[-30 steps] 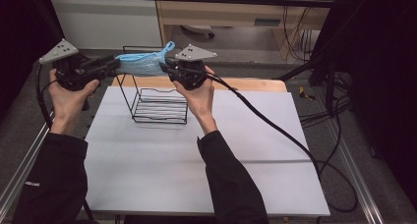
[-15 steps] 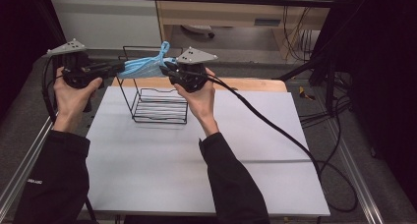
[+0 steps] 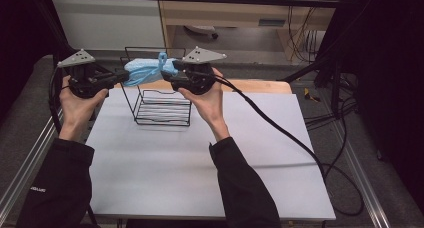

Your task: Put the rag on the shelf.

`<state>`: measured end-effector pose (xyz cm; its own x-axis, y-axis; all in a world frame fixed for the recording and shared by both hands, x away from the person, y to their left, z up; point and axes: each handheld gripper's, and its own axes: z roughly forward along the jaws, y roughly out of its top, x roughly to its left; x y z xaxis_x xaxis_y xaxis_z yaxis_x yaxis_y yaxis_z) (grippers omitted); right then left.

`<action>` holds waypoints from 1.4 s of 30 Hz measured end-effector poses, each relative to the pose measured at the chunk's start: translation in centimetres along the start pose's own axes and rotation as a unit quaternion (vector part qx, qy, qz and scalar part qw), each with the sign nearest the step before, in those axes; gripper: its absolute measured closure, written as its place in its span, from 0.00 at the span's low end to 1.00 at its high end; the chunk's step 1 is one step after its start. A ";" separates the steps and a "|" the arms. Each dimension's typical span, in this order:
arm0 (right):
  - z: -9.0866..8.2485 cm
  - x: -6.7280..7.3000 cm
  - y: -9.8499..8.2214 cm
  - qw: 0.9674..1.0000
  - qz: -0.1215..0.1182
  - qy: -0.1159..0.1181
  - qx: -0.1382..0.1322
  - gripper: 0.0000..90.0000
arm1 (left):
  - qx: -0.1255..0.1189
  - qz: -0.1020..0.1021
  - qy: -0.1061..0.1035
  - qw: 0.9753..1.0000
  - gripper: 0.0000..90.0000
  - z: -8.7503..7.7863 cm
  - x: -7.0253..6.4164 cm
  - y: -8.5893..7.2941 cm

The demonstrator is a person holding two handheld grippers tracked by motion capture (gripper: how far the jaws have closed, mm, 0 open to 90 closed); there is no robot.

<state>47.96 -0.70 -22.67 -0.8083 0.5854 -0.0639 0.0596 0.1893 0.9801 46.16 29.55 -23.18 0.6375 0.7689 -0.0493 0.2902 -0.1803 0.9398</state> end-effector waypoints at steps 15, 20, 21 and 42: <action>0.9 -0.1 1.9 0.997 0.063 0.045 0.014 0.96 | 0.012 0.034 0.005 0.999 0.99 0.6 -0.4 -1.4; 2.1 0.2 0.3 0.995 0.052 0.043 0.072 1.00 | 0.009 0.030 0.002 0.999 0.98 0.7 -0.3 -1.9; 2.2 0.3 -0.1 0.995 0.055 0.044 0.072 1.00 | 0.011 0.029 0.002 1.000 0.97 0.6 -0.2 -2.0; 2.3 -0.4 -4.3 0.997 0.034 0.005 0.066 0.93 | 0.022 0.000 0.018 1.000 1.00 2.9 -0.2 -3.6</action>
<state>49.36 0.07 -27.30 -0.8049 0.5935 0.0047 0.1907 0.2511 0.9490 47.09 28.25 -27.56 0.6114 0.7904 -0.0369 0.3225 -0.2063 0.9238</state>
